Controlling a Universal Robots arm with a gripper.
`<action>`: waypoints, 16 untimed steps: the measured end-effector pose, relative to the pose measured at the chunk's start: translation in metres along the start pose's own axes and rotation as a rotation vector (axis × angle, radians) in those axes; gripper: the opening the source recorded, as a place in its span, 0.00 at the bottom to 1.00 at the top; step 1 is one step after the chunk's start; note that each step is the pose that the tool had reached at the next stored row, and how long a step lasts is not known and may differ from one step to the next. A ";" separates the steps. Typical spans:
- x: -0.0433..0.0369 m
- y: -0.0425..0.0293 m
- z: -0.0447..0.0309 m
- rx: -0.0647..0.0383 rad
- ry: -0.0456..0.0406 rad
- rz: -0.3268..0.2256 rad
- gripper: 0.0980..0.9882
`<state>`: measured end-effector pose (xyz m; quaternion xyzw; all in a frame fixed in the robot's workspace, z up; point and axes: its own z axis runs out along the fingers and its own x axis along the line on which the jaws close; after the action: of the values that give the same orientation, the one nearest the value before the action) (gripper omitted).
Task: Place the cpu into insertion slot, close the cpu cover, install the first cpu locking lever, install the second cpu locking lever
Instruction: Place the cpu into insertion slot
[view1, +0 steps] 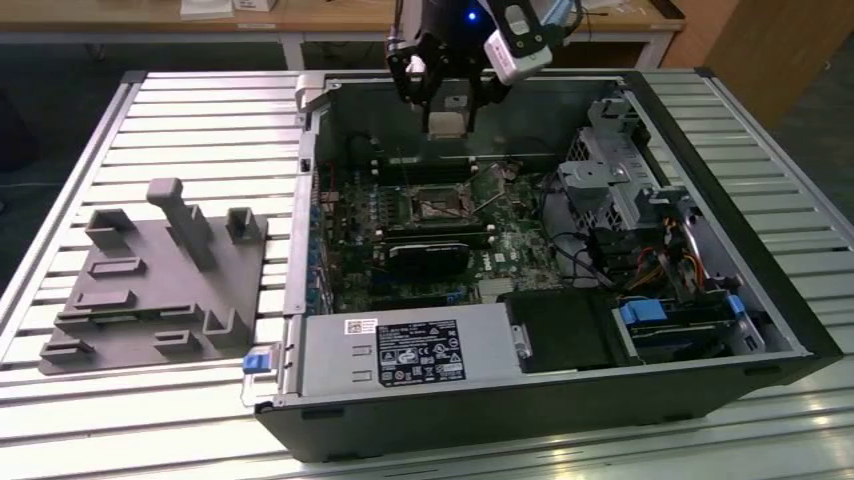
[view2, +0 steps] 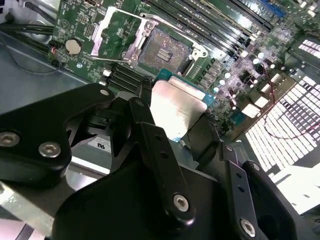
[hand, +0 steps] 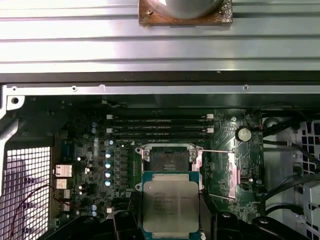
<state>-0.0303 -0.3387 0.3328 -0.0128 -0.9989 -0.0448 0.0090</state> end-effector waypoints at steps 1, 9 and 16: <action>0.0000 0.0002 0.0019 0.000 0.0000 0.000 0.50; -0.0003 0.0028 0.0166 0.000 -0.0001 0.000 0.50; -0.0050 0.0035 0.0279 0.001 0.0000 0.000 0.50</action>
<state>-0.0257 -0.3328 0.3052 -0.0128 -0.9989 -0.0444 0.0090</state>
